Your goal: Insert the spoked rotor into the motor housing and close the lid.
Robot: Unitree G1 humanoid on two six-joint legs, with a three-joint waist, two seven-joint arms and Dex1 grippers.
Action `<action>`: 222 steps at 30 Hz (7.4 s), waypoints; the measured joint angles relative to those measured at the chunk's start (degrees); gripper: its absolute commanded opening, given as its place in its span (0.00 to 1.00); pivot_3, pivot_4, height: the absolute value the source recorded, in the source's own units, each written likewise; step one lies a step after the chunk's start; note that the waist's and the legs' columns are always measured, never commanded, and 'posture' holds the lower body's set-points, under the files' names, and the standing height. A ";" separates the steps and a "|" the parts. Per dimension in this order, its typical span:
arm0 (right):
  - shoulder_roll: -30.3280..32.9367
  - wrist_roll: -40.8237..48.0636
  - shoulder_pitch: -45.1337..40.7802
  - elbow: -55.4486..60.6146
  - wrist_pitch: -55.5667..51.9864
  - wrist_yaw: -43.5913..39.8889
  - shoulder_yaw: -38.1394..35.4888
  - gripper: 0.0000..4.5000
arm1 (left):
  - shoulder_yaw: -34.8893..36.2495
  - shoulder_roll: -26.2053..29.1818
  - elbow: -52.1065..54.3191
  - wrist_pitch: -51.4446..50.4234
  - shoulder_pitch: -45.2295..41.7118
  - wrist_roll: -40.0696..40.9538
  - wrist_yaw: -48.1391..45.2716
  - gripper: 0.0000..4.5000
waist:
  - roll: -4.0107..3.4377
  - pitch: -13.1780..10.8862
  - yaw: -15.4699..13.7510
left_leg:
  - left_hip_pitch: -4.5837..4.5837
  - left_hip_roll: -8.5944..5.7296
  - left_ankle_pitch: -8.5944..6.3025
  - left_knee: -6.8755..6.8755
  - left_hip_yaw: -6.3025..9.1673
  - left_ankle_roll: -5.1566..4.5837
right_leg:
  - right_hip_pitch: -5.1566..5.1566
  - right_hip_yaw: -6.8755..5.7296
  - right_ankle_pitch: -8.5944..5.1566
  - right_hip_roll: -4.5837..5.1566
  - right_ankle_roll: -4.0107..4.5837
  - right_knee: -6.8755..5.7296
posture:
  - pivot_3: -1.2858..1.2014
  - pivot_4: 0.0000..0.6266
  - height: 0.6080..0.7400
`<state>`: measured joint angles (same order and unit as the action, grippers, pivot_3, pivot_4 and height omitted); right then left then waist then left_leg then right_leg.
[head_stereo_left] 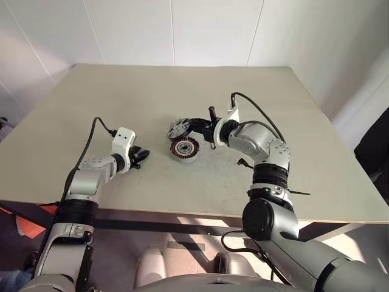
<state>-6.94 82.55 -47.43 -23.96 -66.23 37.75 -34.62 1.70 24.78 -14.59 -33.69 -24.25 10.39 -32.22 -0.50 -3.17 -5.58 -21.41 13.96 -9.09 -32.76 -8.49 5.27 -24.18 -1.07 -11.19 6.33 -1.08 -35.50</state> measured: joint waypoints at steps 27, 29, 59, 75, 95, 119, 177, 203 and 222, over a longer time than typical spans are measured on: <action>0.15 1.57 3.85 -3.60 6.24 -4.31 7.43 0.06 | -0.23 1.41 1.42 -0.78 0.75 -0.33 -0.80 0.46 | 0.01 0.00 0.04 | -0.08 0.00 0.00 -0.01 0.01 0.00 | -0.05 -0.01 0.00 0.00 0.00 0.01 | 0.52 0.00 1.00; 0.16 2.15 3.85 -3.60 6.40 -4.26 7.43 0.06 | -0.29 1.41 1.42 -0.78 0.75 -0.35 -0.78 0.46 | 0.01 0.00 0.04 | -0.08 0.00 0.00 -0.01 0.01 0.00 | -0.05 -0.01 0.00 0.00 0.01 0.01 | 0.52 0.00 1.00; 2.36 5.03 6.35 -2.00 8.62 -4.43 6.07 0.06 | -1.40 1.50 1.44 -0.60 0.42 -0.63 -0.97 0.46 | 0.03 0.02 -0.09 | -0.14 0.00 0.00 -0.03 0.01 0.00 | -0.04 -0.02 0.00 0.02 0.00 0.01 | 0.52 0.00 1.00; 0.86 5.63 7.11 0.46 9.33 -1.63 6.78 0.06 | -1.64 1.52 1.41 -0.56 0.29 -1.19 -1.04 0.46 | 0.03 0.02 -0.04 | -0.13 -0.01 0.00 -0.04 0.02 0.00 | -0.04 -0.02 -0.07 0.02 -0.11 0.01 | 0.52 0.00 1.00; 2.38 3.04 7.99 -0.30 9.90 -5.03 8.11 0.35 | -1.68 1.52 1.32 -0.55 0.15 -1.47 -1.32 0.46 | 0.03 0.02 -0.07 | -0.14 -0.01 0.00 -0.04 0.02 0.00 | -0.04 -0.02 -0.07 0.02 -0.11 0.01 | 0.52 0.00 1.00; 10.77 -11.86 8.85 14.96 13.40 -32.62 19.23 0.66 | -1.95 1.49 0.72 -0.48 -0.36 -1.56 -1.51 0.46 | 0.04 0.03 -0.17 | -0.15 -0.01 0.00 -0.05 0.03 -0.01 | -0.01 -0.02 -0.02 0.02 -0.03 0.04 | 0.52 0.00 1.00; 32.03 -95.31 -13.99 -20.01 91.17 -108.53 68.54 0.66 | -3.50 -4.16 5.43 0.54 -5.09 0.79 -3.53 0.46 | 0.16 0.07 0.48 | -0.38 0.07 -0.40 -0.59 0.03 -0.73 | -0.06 -0.08 0.02 0.02 0.15 -0.07 | 0.52 0.00 1.00; 23.49 -109.65 -19.51 -41.99 107.25 -102.77 71.28 0.62 | -3.23 -4.30 8.44 -0.66 -1.47 1.05 -0.59 0.46 | 0.13 0.05 1.72 | -0.55 0.33 -0.61 -1.42 0.03 -1.06 | -0.02 -0.16 0.09 -0.01 0.29 -0.36 | 0.52 0.00 1.00; 22.13 -111.71 -20.91 -44.02 107.04 -99.97 70.39 0.00 | -3.25 -4.42 8.20 -0.67 -1.39 1.04 0.53 0.46 | 0.09 0.04 2.12 | -0.54 0.43 -0.61 -1.45 0.03 -1.04 | -0.02 -0.20 0.15 -0.06 0.38 -0.37 | 0.52 0.00 1.00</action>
<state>15.19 -29.16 -68.34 -67.98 40.81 -62.22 35.77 -1.55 20.37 -6.39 -34.36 -25.64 11.42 -31.69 -0.41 -3.13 -3.46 -21.95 14.39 -9.70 -34.22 -8.47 4.23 -24.21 -1.27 -11.04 6.26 -0.70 -35.87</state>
